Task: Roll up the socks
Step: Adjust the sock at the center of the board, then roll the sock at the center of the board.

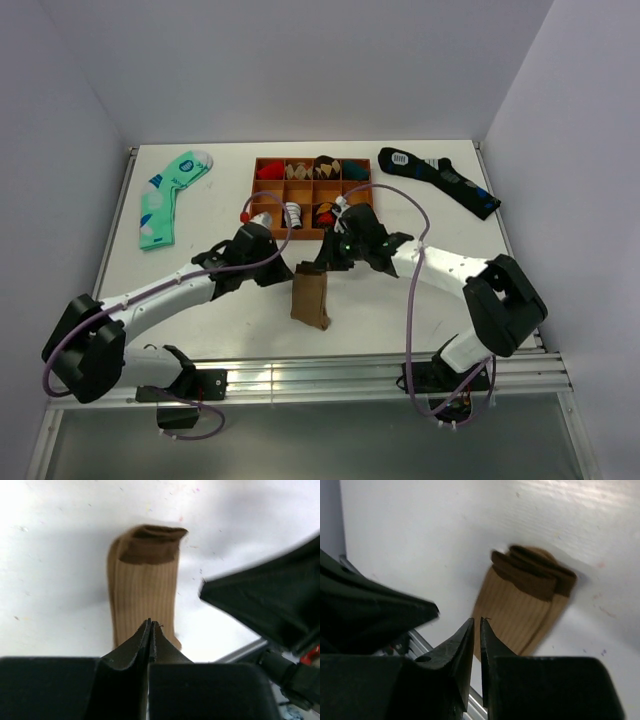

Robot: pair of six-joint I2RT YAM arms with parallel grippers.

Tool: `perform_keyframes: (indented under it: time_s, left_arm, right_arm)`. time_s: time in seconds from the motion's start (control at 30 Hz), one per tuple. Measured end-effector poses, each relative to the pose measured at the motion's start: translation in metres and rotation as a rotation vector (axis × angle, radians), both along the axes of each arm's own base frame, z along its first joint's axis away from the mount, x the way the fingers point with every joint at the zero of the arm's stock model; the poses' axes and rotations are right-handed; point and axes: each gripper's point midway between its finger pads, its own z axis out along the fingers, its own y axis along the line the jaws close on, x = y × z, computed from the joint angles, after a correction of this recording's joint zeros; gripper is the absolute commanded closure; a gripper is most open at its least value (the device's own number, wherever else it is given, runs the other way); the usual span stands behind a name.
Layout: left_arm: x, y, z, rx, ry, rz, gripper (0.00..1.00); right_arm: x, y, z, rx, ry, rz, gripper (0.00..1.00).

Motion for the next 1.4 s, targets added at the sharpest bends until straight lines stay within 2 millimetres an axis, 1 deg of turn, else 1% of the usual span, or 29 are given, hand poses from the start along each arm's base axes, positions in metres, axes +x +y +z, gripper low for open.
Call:
perform_keyframes:
  time_s: [0.07, 0.17, 0.23, 0.37, 0.47, 0.57, 0.67, 0.8, 0.83, 0.93, 1.07, 1.2, 1.27, 1.33, 1.4]
  left_arm:
    - [0.006, 0.003, -0.005, 0.018, 0.002, 0.006, 0.94]
    - [0.010, 0.003, -0.017, 0.044, 0.019, -0.005, 0.93]
    - [0.010, 0.002, -0.026, 0.059, 0.031, -0.022, 0.93]
    - [0.009, 0.000, -0.037, 0.083, 0.051, -0.056, 0.92]
    - [0.010, -0.003, -0.038, 0.087, 0.047, -0.081, 0.90]
    - [0.013, -0.007, -0.031, 0.078, 0.027, -0.103, 0.89]
    - [0.017, -0.013, -0.023, 0.068, 0.007, -0.127, 0.89]
    - [0.022, -0.018, -0.023, 0.074, -0.013, -0.154, 0.87]
    - [0.023, -0.018, -0.025, 0.080, -0.015, -0.162, 0.88]
    - [0.025, -0.018, -0.026, 0.097, -0.027, -0.183, 0.89]
    - [0.030, -0.021, -0.022, 0.100, -0.050, -0.199, 0.89]
    - [0.032, -0.022, -0.021, 0.096, -0.057, -0.193, 0.88]
    - [0.031, -0.024, -0.023, 0.080, -0.064, -0.189, 0.89]
    - [0.027, -0.024, -0.028, 0.062, -0.065, -0.183, 0.90]
    - [0.023, -0.026, -0.032, 0.048, -0.068, -0.193, 0.89]
  right_arm:
    - [-0.009, -0.010, -0.007, -0.015, 0.003, -0.016, 0.83]
    - [-0.021, -0.017, -0.020, -0.064, 0.000, -0.031, 0.83]
    - [-0.034, -0.015, -0.027, -0.104, -0.020, -0.018, 0.83]
    - [-0.064, -0.004, -0.030, -0.147, -0.080, 0.038, 0.84]
    - [-0.084, -0.005, -0.034, -0.173, -0.117, 0.065, 0.83]
    - [-0.089, -0.013, -0.035, -0.187, -0.148, 0.050, 0.81]
    - [-0.090, -0.021, -0.032, -0.190, -0.185, 0.033, 0.81]
    - [-0.090, -0.025, -0.029, -0.188, -0.243, 0.033, 0.79]
    - [-0.091, -0.024, -0.029, -0.187, -0.258, 0.037, 0.78]
    - [-0.093, -0.024, -0.032, -0.195, -0.297, 0.050, 0.77]
    - [-0.093, -0.025, -0.035, -0.216, -0.350, 0.060, 0.76]
    - [-0.097, -0.019, -0.037, -0.220, -0.414, 0.086, 0.75]
    - [-0.099, -0.015, -0.041, -0.229, -0.436, 0.100, 0.74]
    - [-0.100, -0.012, -0.044, -0.242, -0.455, 0.109, 0.71]
    - [-0.101, -0.008, -0.048, -0.258, -0.478, 0.123, 0.70]
